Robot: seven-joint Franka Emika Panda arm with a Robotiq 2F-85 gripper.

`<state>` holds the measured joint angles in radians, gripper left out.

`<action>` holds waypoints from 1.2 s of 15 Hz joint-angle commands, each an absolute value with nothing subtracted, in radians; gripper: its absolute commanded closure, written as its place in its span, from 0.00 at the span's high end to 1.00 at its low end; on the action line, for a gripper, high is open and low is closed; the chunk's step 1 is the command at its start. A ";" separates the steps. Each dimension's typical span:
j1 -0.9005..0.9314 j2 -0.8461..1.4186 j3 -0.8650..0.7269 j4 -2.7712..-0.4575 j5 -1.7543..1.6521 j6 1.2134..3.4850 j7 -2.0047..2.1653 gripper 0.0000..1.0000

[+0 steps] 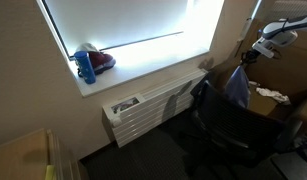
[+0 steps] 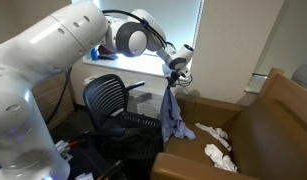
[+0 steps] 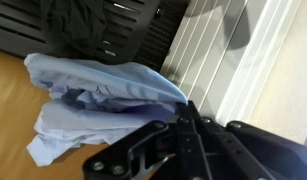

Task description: Remove the sky blue sheet from the couch and put it on the chair

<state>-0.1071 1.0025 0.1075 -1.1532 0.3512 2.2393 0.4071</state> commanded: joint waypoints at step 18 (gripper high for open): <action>0.027 1.153 0.164 -0.930 0.293 1.979 0.194 0.00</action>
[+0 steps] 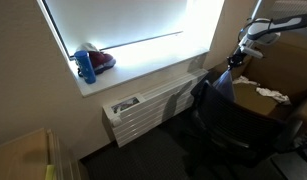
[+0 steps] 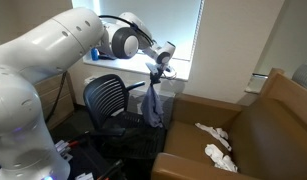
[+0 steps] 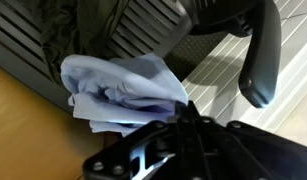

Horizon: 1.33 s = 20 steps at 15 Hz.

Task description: Remove the sky blue sheet from the couch and put it on the chair

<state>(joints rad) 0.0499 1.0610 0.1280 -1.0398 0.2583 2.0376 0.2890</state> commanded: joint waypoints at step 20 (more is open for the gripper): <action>0.009 1.500 0.137 -0.661 0.343 1.344 0.422 0.07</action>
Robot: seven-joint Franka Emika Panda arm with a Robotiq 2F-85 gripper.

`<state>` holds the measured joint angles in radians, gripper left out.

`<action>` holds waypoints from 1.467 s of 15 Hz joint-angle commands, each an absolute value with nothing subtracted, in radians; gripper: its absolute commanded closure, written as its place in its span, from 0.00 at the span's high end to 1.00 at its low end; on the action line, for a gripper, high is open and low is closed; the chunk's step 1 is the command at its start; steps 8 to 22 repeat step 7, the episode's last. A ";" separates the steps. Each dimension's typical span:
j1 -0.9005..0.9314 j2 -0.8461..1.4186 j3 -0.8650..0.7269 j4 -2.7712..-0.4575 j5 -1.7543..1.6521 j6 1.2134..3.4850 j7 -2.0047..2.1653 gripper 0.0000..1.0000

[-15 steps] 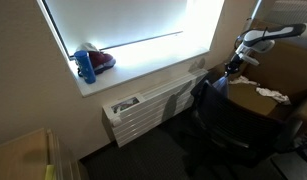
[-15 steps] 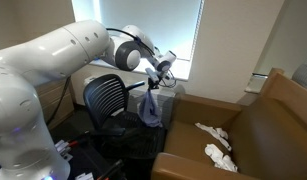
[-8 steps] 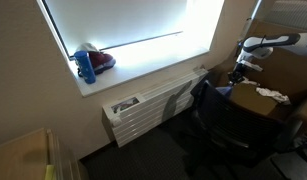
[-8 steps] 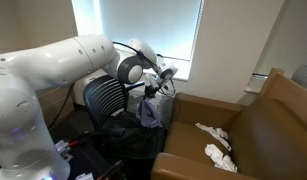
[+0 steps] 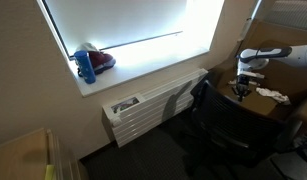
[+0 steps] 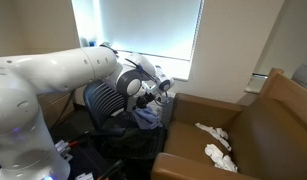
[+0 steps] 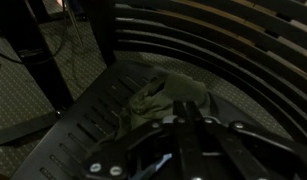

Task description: Remove the sky blue sheet from the couch and put it on the chair

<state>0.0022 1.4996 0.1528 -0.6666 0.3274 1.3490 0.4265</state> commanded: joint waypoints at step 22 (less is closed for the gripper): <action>0.009 1.497 0.132 -0.659 0.345 1.326 0.452 0.26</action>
